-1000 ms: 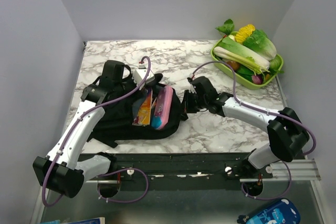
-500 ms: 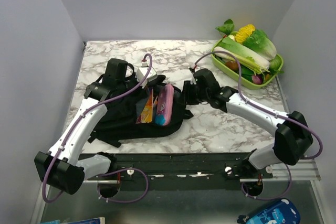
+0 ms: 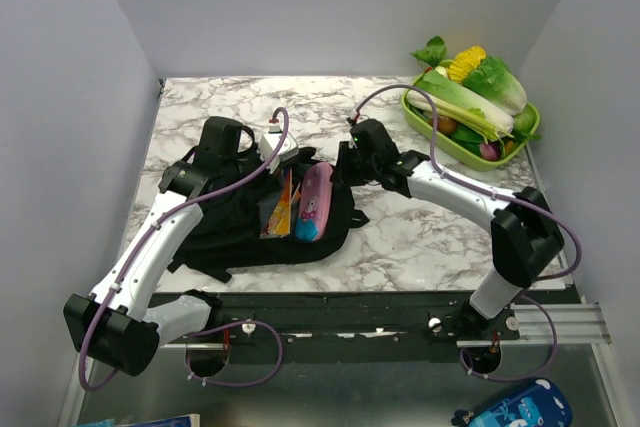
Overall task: Pack the student bag
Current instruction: Adjust the student bag at the center of the board, then adjust the stationery in the student bag.
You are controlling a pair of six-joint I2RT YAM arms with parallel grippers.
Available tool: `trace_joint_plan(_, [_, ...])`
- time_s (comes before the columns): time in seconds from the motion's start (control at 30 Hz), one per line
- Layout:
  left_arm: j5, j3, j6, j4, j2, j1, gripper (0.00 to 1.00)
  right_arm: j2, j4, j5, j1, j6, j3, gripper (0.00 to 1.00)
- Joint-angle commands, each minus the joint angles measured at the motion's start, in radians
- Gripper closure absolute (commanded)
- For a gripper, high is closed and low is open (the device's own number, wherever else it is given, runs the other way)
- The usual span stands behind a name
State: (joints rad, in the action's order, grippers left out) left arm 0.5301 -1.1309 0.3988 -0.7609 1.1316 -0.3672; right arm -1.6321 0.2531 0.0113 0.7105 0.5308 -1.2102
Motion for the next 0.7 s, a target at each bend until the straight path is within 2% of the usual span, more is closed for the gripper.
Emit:
trace_joint_plan(0.0, [0.030, -0.004, 0.009, 0.021, -0.030, -0.004, 0.91, -0.070, 0.011, 0.042, 0.006, 0.038, 0.008, 0.76])
trace_joint_plan(0.3, [0.047, -0.010, 0.012, 0.031, -0.012, -0.010, 0.91, -0.124, 0.017, 0.142, 0.082, 0.064, 0.015, 0.94])
trace_joint_plan(0.47, [0.068, -0.012, 0.017, 0.020, -0.006, -0.021, 0.91, -0.126, 0.006, 0.234, 0.119, 0.061, 0.024, 0.96])
trace_joint_plan(0.57, [0.119, -0.010, 0.038, -0.021, -0.004, -0.039, 0.90, -0.077, 0.082, 0.152, 0.115, 0.040, 0.018, 0.91])
trace_joint_plan(0.6, [0.142, -0.010, 0.049, -0.062, -0.004, -0.045, 0.88, -0.058, 0.104, 0.103, 0.100, 0.020, 0.015, 0.81])
trace_joint_plan(0.67, [0.166, -0.018, 0.093, -0.115, -0.004, -0.064, 0.83, 0.013, 0.153, 0.060, 0.075, 0.005, 0.020, 0.74])
